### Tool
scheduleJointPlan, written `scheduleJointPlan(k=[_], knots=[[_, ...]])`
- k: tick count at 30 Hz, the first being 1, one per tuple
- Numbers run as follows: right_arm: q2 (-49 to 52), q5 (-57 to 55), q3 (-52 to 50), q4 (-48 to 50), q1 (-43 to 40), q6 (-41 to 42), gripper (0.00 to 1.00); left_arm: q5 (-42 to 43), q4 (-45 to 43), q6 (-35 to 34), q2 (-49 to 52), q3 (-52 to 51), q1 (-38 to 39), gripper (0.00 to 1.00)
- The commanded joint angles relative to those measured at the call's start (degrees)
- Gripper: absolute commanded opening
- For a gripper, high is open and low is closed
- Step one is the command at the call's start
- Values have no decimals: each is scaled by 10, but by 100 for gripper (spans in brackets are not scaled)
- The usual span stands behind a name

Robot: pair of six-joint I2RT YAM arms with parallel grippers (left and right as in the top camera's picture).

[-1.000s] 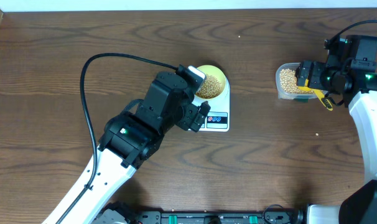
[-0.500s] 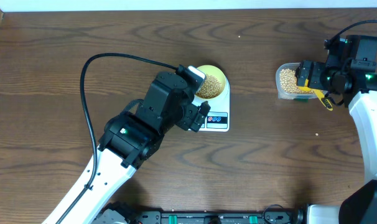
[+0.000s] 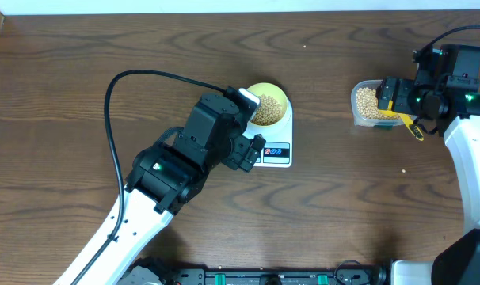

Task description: Scoop item into bowl and weigh 50g on scale

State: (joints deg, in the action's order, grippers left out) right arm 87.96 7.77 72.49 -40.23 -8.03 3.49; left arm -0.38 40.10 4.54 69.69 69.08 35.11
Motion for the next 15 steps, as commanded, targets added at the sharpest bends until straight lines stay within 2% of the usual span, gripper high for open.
scheduleJointPlan(k=[1,15], knots=[[-11,3,16,-1,-1,7,99,-7,2,1,0,-6,2,98],[-11,3,16,-1,-1,7,99,-7,10,1,0,-6,2,98]])
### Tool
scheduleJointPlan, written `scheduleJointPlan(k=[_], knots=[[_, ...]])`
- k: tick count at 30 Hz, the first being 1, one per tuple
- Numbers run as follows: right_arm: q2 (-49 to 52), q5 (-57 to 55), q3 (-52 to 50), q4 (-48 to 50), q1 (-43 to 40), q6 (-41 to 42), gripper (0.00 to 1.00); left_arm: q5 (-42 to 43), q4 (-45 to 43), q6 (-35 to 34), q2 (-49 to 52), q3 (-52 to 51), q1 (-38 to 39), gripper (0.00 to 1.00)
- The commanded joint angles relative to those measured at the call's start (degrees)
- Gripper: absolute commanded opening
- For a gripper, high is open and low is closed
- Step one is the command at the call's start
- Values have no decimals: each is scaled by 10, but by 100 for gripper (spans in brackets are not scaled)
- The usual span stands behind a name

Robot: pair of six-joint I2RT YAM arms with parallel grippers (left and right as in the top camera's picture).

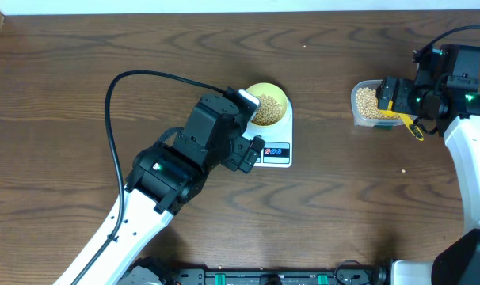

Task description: Scoop item into bowl and weigh 50g on scale

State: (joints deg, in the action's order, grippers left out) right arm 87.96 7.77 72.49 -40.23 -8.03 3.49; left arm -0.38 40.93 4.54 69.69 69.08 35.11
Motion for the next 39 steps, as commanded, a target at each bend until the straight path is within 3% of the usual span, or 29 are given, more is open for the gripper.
scheduleJointPlan(k=[1,31,39], knots=[[-11,3,16,-1,-1,7,99,-7,2,1,0,-6,2,97],[-11,3,16,-1,-1,7,99,-7,16,1,-23,-7,2,97],[-11,3,16,-1,-1,7,99,-7,-22,1,-72,-68,2,97]])
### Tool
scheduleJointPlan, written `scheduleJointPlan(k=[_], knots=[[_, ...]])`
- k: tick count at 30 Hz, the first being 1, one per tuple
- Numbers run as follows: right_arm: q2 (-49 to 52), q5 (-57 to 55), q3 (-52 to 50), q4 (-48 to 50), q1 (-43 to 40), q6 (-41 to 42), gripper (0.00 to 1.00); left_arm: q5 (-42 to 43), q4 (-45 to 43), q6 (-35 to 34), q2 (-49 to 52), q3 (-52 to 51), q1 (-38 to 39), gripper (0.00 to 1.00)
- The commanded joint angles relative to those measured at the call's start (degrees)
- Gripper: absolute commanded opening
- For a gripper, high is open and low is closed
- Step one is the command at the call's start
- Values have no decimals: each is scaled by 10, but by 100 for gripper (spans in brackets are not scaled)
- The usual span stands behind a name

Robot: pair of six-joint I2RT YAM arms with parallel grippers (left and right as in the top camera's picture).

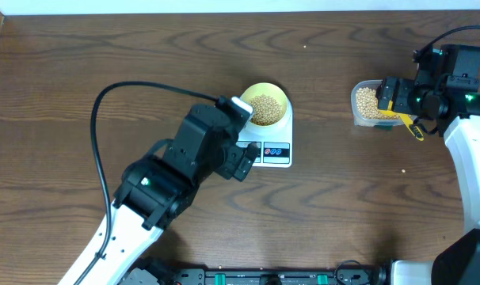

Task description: Scoop item into bowl and weigh 50g on scale

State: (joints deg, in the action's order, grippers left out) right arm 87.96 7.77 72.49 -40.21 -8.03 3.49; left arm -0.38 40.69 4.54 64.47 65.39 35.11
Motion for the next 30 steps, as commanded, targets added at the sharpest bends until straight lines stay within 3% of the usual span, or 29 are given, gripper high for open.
scheduleJointPlan(k=[1,19,23,30], knots=[[-11,3,16,-1,-1,7,99,-7,-33,1,-29,-47,0,97],[-11,3,16,-1,-1,7,99,0,-274,-67,-242,-332,-64,97],[-11,3,16,-1,-1,7,99,2,-318,-101,-282,-385,-89,97],[-11,3,16,-1,-1,7,99,38,-407,-100,-370,-477,-159,97]])
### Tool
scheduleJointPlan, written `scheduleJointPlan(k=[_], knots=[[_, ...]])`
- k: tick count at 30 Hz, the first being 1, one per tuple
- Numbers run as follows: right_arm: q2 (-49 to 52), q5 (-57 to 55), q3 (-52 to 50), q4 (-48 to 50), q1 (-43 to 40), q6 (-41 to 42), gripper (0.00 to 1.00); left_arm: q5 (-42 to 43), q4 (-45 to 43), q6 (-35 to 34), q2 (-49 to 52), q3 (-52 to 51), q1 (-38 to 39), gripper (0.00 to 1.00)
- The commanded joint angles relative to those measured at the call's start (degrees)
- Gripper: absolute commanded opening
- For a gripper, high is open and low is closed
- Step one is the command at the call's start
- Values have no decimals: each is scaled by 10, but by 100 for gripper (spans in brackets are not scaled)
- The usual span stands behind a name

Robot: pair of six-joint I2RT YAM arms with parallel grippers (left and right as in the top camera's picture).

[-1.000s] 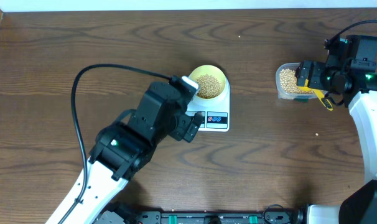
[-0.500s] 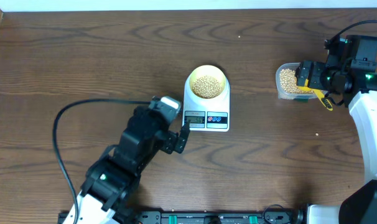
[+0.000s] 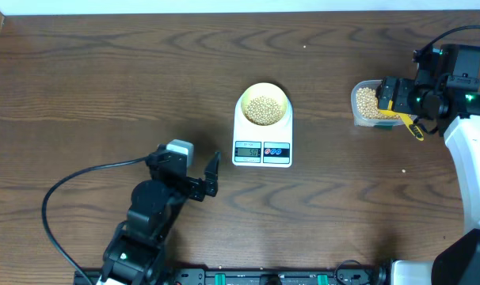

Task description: Scoop item into bowl and weigh 50g on scale

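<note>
A yellow-green bowl (image 3: 264, 105) holding a layer of beans sits on the white scale (image 3: 262, 142), whose display faces the front edge. At the right, a clear container of beans (image 3: 367, 103) stands on the table. My right gripper (image 3: 397, 101) hovers at its right side, shut on a yellow scoop (image 3: 409, 123) that reaches into the container. My left gripper (image 3: 211, 176) is low on the table, left of and in front of the scale, with its fingers apart and nothing between them.
The brown wooden table (image 3: 81, 87) carries a stray bean (image 3: 404, 169) near the right arm. A black cable (image 3: 74, 186) loops from the left arm across the front left. The right arm's white link (image 3: 470, 158) runs along the right edge.
My left arm has drawn back from the scale's left side to the front left of the table, leaving bowl and scale fully uncovered. The right gripper and scoop have not moved.
At first my left gripper was over the scale, its wrist covering part of the bowl. It stayed there, then stood slightly further left and back. Now it is well clear of the scale. My right gripper held the scoop at the container throughout.
</note>
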State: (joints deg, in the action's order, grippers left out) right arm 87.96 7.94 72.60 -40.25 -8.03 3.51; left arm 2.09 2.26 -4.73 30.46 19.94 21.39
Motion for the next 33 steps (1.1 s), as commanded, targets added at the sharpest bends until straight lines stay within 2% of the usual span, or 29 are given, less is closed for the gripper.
scheduleJointPlan(k=[1,15,30,33], knots=[[-11,1,14,0,-1,7,99,14,-35,-8,-41,-31,-30,97],[-11,1,14,0,-1,7,99,14,-138,-7,-175,-136,-113,97],[-11,1,14,0,-1,7,99,14,-144,-7,-277,-195,-141,97],[-11,1,14,0,-1,7,99,14,-124,-7,-302,-197,-141,97]])
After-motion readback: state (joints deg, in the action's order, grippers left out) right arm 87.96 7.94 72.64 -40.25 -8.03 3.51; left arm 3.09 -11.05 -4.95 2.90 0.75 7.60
